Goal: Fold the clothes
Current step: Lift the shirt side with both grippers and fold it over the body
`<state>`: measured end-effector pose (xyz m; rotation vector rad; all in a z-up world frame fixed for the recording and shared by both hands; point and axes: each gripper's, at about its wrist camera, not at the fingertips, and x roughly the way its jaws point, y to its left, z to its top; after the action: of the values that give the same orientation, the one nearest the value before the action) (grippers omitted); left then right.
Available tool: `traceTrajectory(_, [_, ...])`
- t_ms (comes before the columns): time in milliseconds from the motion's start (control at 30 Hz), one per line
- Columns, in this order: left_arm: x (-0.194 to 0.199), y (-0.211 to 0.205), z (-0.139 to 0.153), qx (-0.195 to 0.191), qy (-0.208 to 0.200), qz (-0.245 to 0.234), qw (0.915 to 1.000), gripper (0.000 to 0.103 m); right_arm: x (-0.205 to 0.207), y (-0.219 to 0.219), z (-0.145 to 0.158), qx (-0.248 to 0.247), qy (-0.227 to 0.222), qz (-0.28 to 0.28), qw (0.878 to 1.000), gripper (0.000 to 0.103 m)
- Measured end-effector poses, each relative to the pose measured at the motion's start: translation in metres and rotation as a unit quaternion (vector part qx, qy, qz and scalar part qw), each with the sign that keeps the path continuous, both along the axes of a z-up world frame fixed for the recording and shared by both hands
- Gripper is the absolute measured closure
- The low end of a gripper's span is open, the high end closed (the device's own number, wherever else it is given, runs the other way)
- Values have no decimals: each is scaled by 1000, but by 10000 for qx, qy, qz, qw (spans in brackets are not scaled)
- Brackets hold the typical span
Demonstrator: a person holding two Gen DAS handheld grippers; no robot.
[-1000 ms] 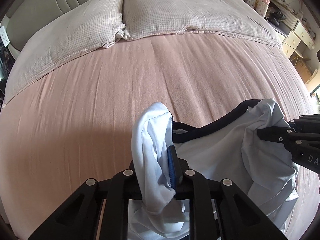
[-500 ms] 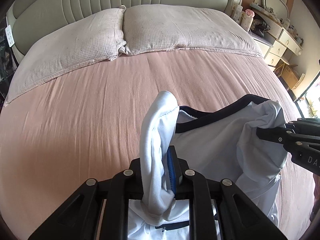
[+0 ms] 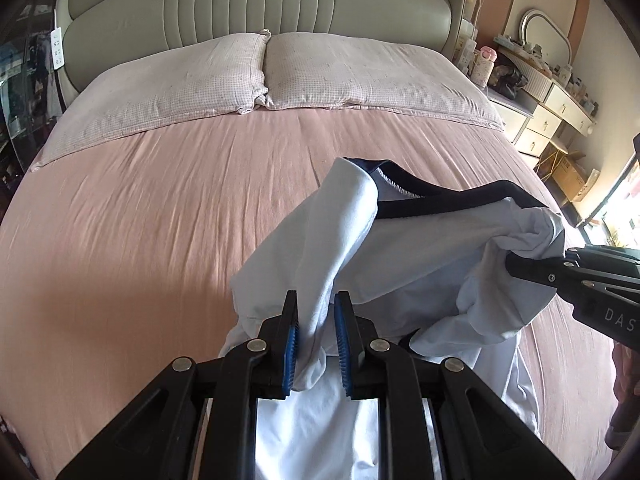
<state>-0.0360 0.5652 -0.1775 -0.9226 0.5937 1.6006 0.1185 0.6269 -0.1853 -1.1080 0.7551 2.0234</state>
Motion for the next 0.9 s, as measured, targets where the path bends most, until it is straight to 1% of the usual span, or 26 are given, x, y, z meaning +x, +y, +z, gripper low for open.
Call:
traceTrajectory(200, [21, -34, 6, 164, 164, -13, 9997, 88, 17, -43, 6, 173, -98, 177, 9996, 96])
traceTrajectory(300, [29, -50, 11, 254, 134, -26, 9996, 88, 28, -65, 4, 247, -177, 194, 9994, 96])
traceTrajectory(400, [34, -66, 14, 323, 87, -19, 9994, 88, 41, -80, -2, 189, -208, 102, 9996, 96])
traceTrajectory(533, [36, -84, 10, 276, -132, 63, 9995, 88, 58, -96, -10, 31, -210, -106, 9997, 96])
traceTrajectory(733, [34, -108, 11, 323, -306, 103, 9990, 88, 74, -116, -8, 182, -337, -169, 9991, 96])
traceTrajectory(833, [36, -119, 16, 395, -280, 143, 9987, 92, 82, -119, -5, 134, -204, -199, 9995, 96])
traceTrajectory(900, [40, -122, 17, 345, -168, 34, 9993, 92, 86, -122, -2, 152, -138, -180, 9996, 96])
